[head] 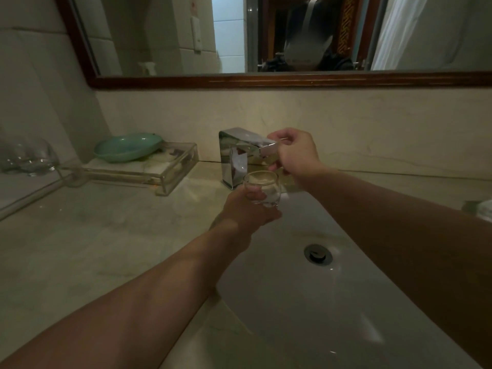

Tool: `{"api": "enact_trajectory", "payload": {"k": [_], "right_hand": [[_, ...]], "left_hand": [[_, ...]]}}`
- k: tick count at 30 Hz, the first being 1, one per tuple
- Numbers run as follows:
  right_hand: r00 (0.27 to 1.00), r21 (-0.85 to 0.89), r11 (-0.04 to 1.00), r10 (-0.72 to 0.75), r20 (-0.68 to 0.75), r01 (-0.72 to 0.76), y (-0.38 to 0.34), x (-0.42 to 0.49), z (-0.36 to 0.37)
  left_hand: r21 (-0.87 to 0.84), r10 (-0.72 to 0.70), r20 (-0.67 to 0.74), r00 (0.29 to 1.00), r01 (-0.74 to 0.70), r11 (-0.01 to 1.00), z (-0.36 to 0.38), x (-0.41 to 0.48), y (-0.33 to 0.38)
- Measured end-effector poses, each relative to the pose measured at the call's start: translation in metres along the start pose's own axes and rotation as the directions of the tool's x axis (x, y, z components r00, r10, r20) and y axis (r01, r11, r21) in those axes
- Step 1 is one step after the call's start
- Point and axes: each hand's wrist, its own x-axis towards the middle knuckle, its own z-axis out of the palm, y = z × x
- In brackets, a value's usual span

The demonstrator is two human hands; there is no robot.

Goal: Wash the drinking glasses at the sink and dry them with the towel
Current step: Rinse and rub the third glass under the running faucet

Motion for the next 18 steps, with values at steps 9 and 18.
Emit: {"api": "enact_trajectory", "payload": {"k": [9, 18], "right_hand": [[0.992, -0.060, 0.990, 0.129, -0.017, -0.129, -0.002, 0.019, -0.001], [0.988, -0.117, 0.985, 0.138, 0.070, -0.129, -0.004, 0.013, -0.008]], "left_hand": [[0.090, 0.009, -0.007, 1.000, -0.008, 0.996, 0.001, -0.004, 0.008], [-0.003, -0.008, -0.022, 1.000, 0.008, 1.000, 0.003, -0.007, 0.005]]}}
